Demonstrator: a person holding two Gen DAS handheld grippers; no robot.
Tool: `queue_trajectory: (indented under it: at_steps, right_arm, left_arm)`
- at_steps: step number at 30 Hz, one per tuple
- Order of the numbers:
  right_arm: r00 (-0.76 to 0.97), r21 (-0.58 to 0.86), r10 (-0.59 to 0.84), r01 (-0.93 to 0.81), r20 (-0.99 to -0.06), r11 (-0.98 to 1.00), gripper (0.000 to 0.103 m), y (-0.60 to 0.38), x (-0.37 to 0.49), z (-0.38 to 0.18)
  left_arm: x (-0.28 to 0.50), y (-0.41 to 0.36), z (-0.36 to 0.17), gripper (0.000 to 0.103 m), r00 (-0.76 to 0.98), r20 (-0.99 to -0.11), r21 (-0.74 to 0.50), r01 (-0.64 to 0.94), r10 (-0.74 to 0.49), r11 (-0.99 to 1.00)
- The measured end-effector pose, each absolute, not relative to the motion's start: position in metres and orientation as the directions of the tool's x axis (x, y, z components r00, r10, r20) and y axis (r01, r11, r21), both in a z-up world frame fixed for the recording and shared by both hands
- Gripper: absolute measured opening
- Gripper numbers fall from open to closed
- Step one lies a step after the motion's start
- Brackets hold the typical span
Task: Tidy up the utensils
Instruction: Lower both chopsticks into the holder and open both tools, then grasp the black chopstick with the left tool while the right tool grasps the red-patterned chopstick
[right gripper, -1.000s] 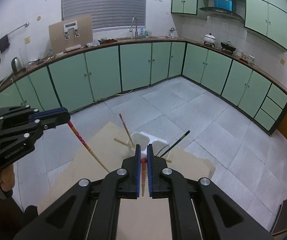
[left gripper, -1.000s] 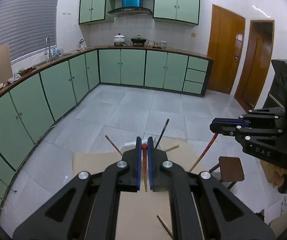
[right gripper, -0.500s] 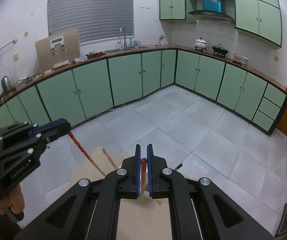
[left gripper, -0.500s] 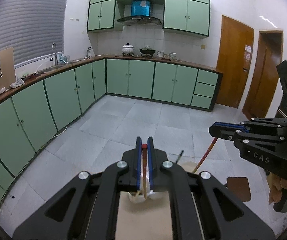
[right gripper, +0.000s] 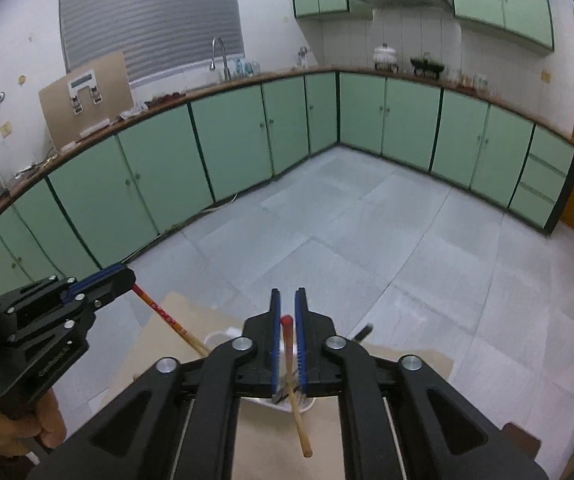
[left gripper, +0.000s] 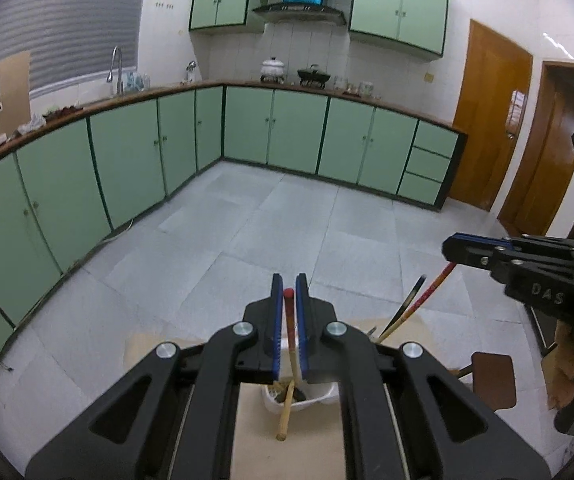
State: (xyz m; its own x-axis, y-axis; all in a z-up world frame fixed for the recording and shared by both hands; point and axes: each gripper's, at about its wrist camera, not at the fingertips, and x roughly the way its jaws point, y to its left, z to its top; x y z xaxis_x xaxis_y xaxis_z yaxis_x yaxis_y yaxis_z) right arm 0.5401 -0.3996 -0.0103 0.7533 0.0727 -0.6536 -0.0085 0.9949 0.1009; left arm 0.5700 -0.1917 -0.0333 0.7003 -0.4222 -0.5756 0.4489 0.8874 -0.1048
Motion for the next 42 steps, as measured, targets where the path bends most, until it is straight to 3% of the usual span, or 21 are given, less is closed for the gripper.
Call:
queue_trajectory:
  at_steps: [6,10,12,15,17,23,27,32,42]
  right_arm:
    - [0.786,0.110,0.079,-0.014,-0.613,0.994,0.020,-0.407,0.511,-0.001]
    - [0.846,0.097,0.092,-0.048,-0.525,0.994,0.029,-0.406,0.449,0.016]
    - [0.869,0.062,0.092,-0.070,-0.487,0.996,0.030,-0.399,0.402,0.010]
    - [0.878,0.034,0.095,-0.090,-0.470,0.995,0.030,-0.385,0.327,-0.028]
    - [0.871,0.015,0.082,-0.086,-0.484,0.996,0.030,-0.374,0.274,-0.074]
    - [0.776,0.063,0.103,-0.082,-0.623,0.995,0.031,-0.318,0.164,-0.216]
    - [0.722,0.045,0.143,-0.154,-0.677,0.987,0.031,-0.271,0.122,-0.266]
    - [0.701,-0.038,0.138,-0.229,-0.700,0.973,0.029,-0.235,0.110,-0.289]
    - [0.717,0.015,0.154,-0.197,-0.680,0.980,0.029,-0.250,0.131,-0.291]
  left_arm:
    - [0.561,-0.170,-0.039,0.038,0.710,-0.583,-0.091,0.426,-0.395,0.900]
    - [0.526,-0.142,-0.021,0.048,0.751,-0.542,-0.059,0.413,-0.377,0.909]
    - [0.493,-0.124,-0.015,0.063,0.781,-0.501,-0.029,0.414,-0.371,0.910]
    - [0.435,-0.095,-0.024,0.078,0.819,-0.443,-0.017,0.399,-0.364,0.917]
    - [0.394,-0.079,-0.042,0.083,0.833,-0.424,-0.034,0.378,-0.356,0.925]
    - [0.280,-0.047,-0.123,0.085,0.798,-0.483,-0.070,0.376,-0.361,0.924]
    - [0.238,-0.029,-0.160,0.085,0.777,-0.523,-0.119,0.342,-0.351,0.932]
    - [0.205,-0.013,-0.176,0.085,0.787,-0.521,-0.135,0.307,-0.331,0.942]
    - [0.192,-0.009,-0.201,0.085,0.756,-0.565,-0.141,0.306,-0.331,0.941]
